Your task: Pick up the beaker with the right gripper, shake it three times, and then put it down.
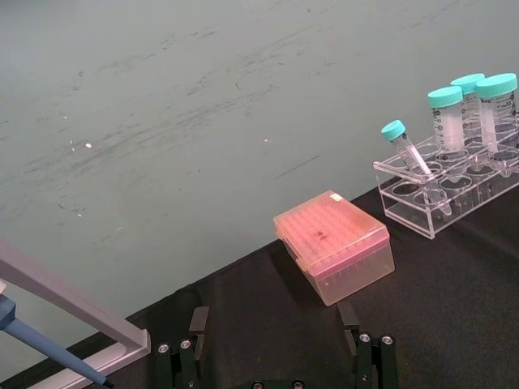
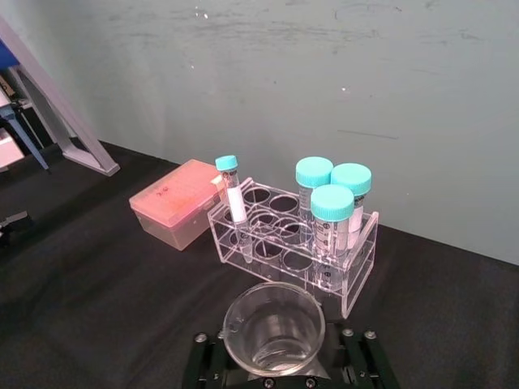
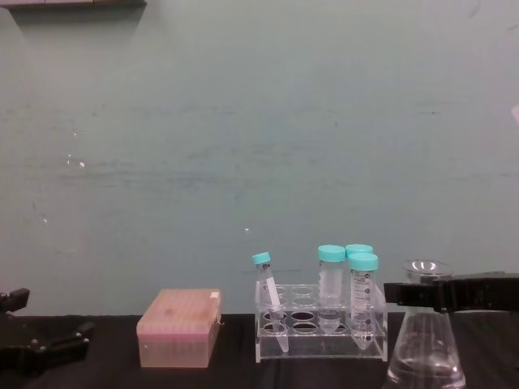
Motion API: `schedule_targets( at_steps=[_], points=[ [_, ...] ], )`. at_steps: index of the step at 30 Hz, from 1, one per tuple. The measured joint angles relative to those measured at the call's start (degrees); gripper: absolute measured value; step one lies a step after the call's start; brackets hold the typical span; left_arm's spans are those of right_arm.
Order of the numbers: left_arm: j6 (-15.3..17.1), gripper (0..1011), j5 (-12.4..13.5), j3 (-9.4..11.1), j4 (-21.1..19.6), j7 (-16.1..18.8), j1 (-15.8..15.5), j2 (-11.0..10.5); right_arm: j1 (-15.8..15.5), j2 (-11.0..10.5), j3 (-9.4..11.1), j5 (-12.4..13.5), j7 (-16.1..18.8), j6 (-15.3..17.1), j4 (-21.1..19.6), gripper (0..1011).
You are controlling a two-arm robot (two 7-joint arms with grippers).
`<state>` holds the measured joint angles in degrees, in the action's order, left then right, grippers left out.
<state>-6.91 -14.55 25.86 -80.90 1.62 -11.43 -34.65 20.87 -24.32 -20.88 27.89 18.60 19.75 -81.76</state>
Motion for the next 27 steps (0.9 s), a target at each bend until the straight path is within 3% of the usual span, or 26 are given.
schedule_targets(
  at_steps=[5, 6, 15, 27],
  points=[
    [0.0, 1000, 0.0, 0.0, 0.0, 0.0, 0.0, 0.0, 0.0, 0.0, 0.0, 0.0, 0.0, 0.0, 0.0, 716],
    [0.0, 1000, 0.0, 0.0, 0.0, 0.0, 0.0, 0.0, 0.0, 0.0, 0.0, 0.0, 0.0, 0.0, 0.0, 795],
    [0.0, 1000, 0.0, 0.0, 0.0, 0.0, 0.0, 0.0, 0.0, 0.0, 0.0, 0.0, 0.0, 0.0, 0.0, 1003],
    [0.0, 1000, 0.0, 0.0, 0.0, 0.0, 0.0, 0.0, 0.0, 0.0, 0.0, 0.0, 0.0, 0.0, 0.0, 1000]
  ],
)
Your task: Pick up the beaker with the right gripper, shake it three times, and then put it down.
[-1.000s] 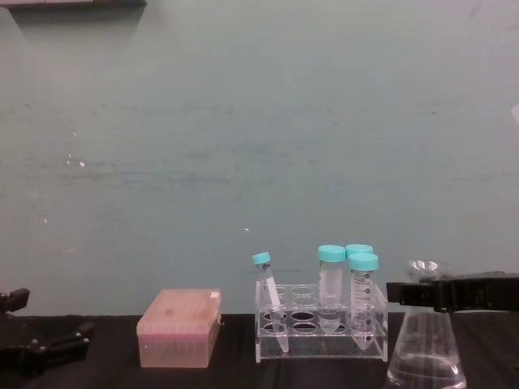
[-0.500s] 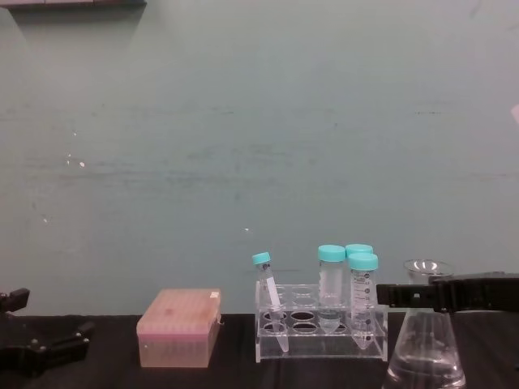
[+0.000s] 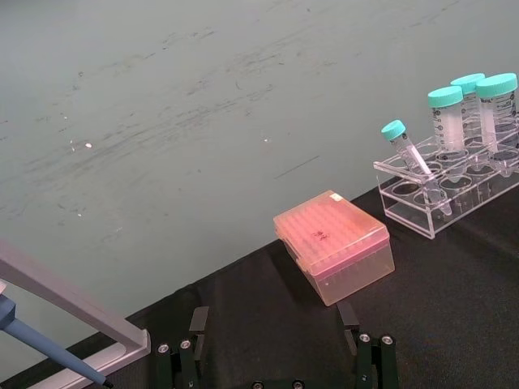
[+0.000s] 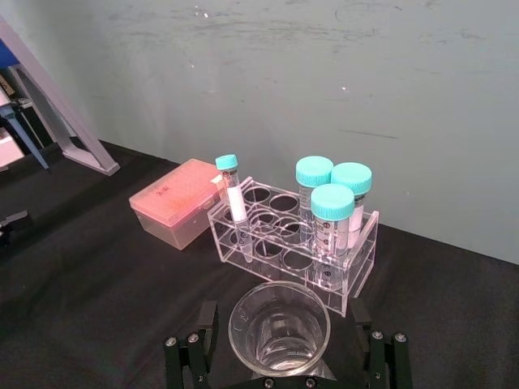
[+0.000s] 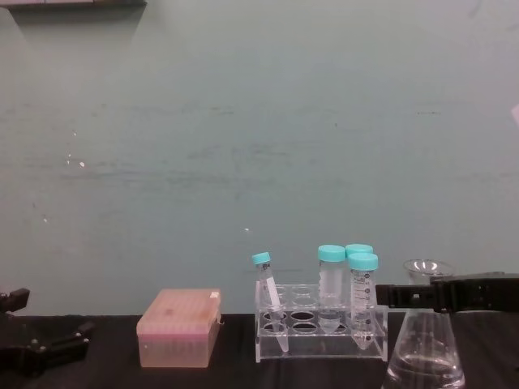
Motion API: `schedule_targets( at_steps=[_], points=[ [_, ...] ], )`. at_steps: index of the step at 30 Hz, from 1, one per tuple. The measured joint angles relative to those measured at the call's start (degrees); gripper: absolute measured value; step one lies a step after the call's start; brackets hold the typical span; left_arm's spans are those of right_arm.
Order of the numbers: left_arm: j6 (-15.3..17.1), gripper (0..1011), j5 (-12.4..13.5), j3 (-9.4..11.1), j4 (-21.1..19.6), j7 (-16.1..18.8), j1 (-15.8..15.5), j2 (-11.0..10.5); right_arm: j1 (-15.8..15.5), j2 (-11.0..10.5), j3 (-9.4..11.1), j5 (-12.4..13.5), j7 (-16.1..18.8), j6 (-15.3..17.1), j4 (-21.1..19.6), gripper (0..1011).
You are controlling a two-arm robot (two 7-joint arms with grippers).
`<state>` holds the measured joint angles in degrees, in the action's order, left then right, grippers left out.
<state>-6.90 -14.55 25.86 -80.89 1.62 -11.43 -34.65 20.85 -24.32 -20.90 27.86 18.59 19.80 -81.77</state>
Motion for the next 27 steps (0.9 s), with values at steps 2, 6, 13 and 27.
schedule_targets(
  at_steps=[2, 6, 13, 27],
  points=[
    [0.0, 1000, 0.0, 0.0, 0.0, 0.0, 0.0, 0.0, -0.1, -0.1, 0.0, 0.0, 0.0, 0.0, -0.2, 1000],
    [0.0, 1000, 0.0, 0.0, 0.0, 0.0, 0.0, 0.0, -0.8, -0.6, 0.6, 0.2, -0.1, 0.2, -1.4, 1000],
    [0.0, 1000, 0.0, 0.0, 0.0, 0.0, 0.0, 0.0, -1.9, -1.6, 2.0, 0.9, -0.5, 0.3, -3.1, 1000],
    [0.0, 1000, 0.0, 0.0, 0.0, 0.0, 0.0, 0.0, -3.3, -3.1, 4.0, 5.9, 3.5, -3.9, -4.2, 1000]
  ],
)
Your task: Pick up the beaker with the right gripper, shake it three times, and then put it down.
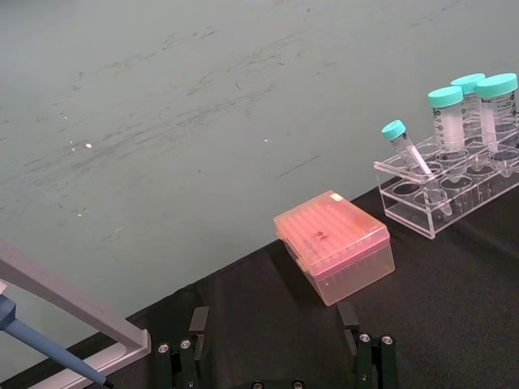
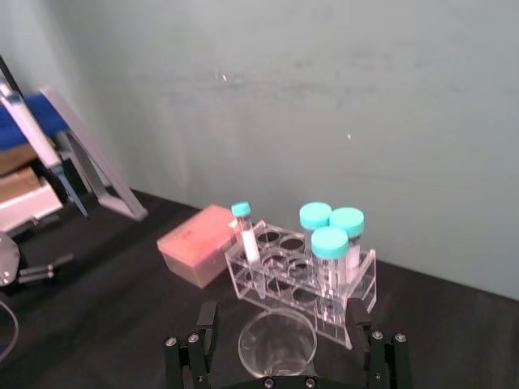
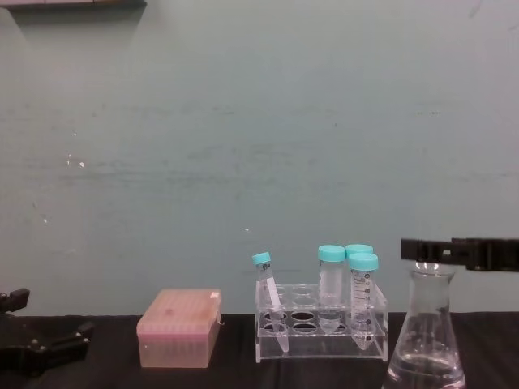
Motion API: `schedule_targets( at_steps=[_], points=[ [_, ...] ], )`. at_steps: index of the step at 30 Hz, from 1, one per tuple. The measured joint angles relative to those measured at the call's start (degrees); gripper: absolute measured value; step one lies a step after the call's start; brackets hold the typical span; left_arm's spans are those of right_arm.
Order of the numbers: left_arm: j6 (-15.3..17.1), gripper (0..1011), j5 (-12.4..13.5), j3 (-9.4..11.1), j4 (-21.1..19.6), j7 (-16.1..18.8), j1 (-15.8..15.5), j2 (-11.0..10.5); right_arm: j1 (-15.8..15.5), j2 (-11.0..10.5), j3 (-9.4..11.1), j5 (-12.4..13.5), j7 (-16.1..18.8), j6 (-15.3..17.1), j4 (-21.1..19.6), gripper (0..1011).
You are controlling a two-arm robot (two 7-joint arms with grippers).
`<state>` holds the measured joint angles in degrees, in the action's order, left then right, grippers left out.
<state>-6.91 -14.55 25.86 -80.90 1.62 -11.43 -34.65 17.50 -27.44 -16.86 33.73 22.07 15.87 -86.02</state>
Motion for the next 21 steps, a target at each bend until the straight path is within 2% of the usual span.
schedule_targets(
  at_steps=[5, 7, 8, 10, 11, 12, 14, 17, 21],
  points=[
    [0.0, 1000, 0.0, 0.0, 0.0, 0.0, 0.0, 0.0, -0.6, 0.1, 0.8, 0.7, 0.3, -4.7, 0.1, 1000],
    [0.0, 1000, 0.0, 0.0, 0.0, 0.0, 0.0, 0.0, -1.1, 0.7, 1.5, 0.2, -0.6, -8.5, 0.4, 1000],
    [0.0, 1000, 0.0, 0.0, 0.0, 0.0, 0.0, 0.0, -1.4, 1.3, 2.1, -0.7, -1.6, -11.4, 0.9, 1000],
    [0.0, 1000, 0.0, 0.0, 0.0, 0.0, 0.0, 0.0, -1.7, 1.9, 2.6, -1.9, -2.8, -14.0, 1.4, 1000],
    [0.0, 1000, 0.0, 0.0, 0.0, 0.0, 0.0, 0.0, -2.0, 2.6, 3.2, -3.3, -3.7, -17.1, 2.3, 1000],
    [0.0, 1000, 0.0, 0.0, 0.0, 0.0, 0.0, 0.0, -2.0, 2.6, 3.2, -3.3, -3.7, -17.1, 2.3, 1000],
    [0.0, 1000, 0.0, 0.0, 0.0, 0.0, 0.0, 0.0, -2.3, 4.0, 4.2, -5.3, -4.9, -22.6, 4.4, 1000],
    [0.0, 1000, 0.0, 0.0, 0.0, 0.0, 0.0, 0.0, -2.5, 5.1, 5.0, -5.5, -5.3, -24.7, 5.9, 1000],
    [0.0, 1000, 0.0, 0.0, 0.0, 0.0, 0.0, 0.0, -2.9, 6.7, 6.8, -4.8, -6.8, -24.7, 7.7, 1000]
  ],
)
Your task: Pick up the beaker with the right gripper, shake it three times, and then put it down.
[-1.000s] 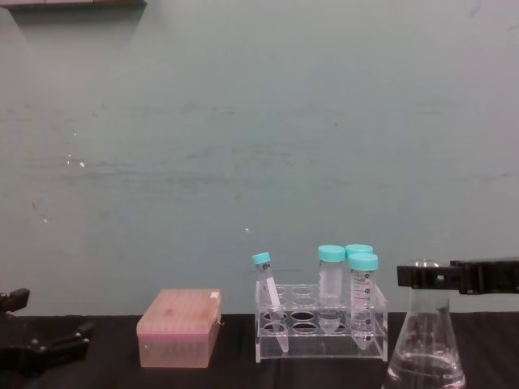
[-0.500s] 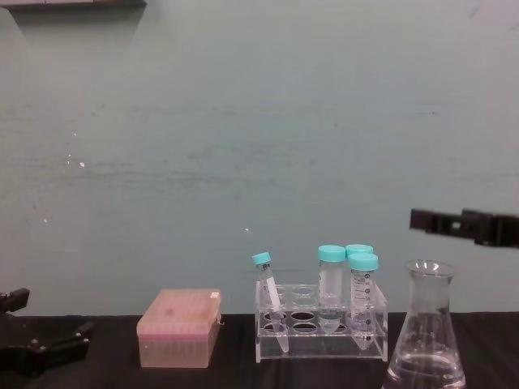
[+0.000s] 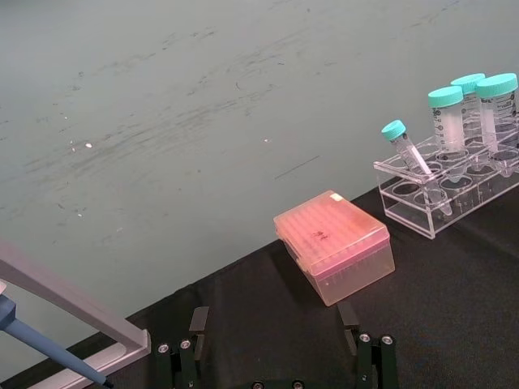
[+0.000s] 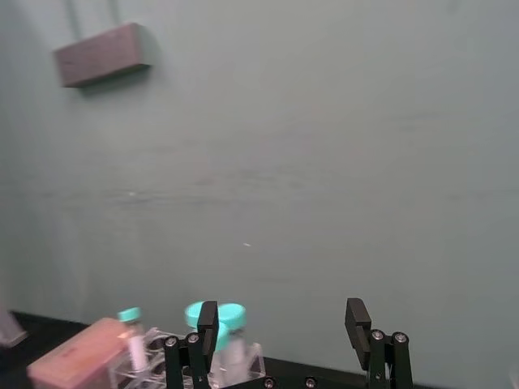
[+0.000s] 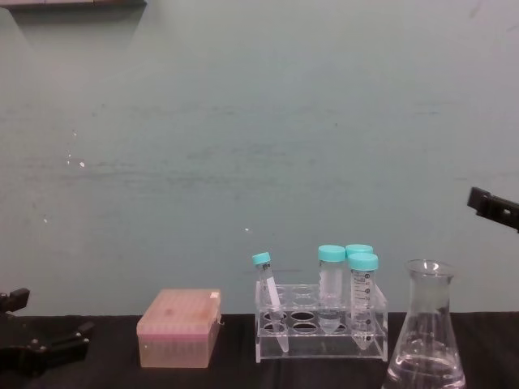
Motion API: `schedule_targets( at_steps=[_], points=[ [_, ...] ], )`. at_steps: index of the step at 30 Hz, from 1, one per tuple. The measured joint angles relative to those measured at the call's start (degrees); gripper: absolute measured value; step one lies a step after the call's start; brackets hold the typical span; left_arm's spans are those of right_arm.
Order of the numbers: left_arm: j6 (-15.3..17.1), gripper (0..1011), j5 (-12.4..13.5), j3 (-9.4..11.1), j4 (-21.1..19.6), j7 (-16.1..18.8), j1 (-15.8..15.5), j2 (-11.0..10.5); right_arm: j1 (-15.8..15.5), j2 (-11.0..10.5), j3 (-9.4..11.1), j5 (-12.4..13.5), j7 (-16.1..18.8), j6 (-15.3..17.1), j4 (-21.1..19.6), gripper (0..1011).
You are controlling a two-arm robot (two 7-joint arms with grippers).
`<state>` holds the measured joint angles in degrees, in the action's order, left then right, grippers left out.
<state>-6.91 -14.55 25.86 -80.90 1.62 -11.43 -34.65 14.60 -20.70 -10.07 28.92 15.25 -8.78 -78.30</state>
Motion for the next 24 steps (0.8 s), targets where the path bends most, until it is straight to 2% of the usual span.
schedule_targets(
  at_steps=[4, 11, 24],
  points=[
    [0.0, 1000, 0.0, 0.0, 0.0, 0.0, 0.0, 0.0, -0.1, 0.9, 1.0, 0.2, -1.8, 1.2, 0.7, 1000],
    [0.0, 1000, 0.0, 0.0, 0.0, 0.0, 0.0, 0.0, -0.2, 2.1, 2.1, -1.6, -4.8, 3.8, 1.2, 1000],
    [0.0, 1000, 0.0, 0.0, 0.0, 0.0, 0.0, 0.0, -0.2, 2.0, 2.0, -1.5, -4.6, 3.5, 1.2, 1000]
  ],
)
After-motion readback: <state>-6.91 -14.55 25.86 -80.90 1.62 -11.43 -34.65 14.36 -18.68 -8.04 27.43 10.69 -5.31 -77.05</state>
